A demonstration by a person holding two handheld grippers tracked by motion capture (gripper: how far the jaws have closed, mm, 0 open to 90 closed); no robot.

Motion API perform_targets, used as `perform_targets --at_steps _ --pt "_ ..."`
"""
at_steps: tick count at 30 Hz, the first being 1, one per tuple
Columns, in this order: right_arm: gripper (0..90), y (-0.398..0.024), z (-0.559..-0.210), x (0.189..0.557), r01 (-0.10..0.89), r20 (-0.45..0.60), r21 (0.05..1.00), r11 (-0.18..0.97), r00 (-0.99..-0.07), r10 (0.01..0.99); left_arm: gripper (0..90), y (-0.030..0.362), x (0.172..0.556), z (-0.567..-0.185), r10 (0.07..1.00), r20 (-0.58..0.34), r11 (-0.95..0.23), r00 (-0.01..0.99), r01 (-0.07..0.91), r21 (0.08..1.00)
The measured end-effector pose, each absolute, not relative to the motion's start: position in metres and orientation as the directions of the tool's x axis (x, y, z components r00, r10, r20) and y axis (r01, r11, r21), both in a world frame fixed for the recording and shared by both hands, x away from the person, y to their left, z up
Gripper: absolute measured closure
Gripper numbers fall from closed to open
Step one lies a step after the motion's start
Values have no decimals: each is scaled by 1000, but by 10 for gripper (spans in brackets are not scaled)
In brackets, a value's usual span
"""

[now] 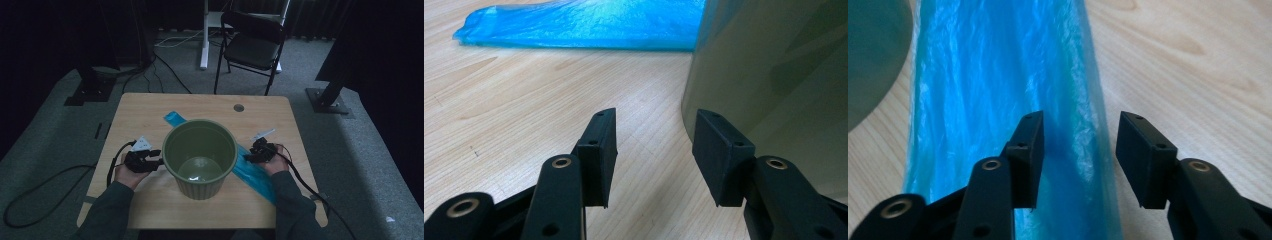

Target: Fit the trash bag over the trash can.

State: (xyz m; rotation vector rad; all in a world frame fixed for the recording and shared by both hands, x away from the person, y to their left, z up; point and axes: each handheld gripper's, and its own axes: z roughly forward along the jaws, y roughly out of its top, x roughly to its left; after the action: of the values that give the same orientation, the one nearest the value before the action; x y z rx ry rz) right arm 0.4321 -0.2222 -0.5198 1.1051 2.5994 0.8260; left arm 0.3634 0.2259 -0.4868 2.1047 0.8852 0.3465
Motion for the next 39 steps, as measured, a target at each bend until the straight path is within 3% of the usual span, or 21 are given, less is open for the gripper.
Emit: perform_targets --at_steps 9,18,39 --pt "536 -218 -522 426 584 0 528 617 -726 687 521 225 362 -486 692 -54 -429 719 470 771" --pt "886 -219 -520 423 577 -13 517 632 -733 680 521 225 362 -486 690 -54 -431 722 469 771" --pt "897 -243 -470 424 565 121 671 480 -722 681 522 223 363 -487 689 -53 -433 723 469 770"
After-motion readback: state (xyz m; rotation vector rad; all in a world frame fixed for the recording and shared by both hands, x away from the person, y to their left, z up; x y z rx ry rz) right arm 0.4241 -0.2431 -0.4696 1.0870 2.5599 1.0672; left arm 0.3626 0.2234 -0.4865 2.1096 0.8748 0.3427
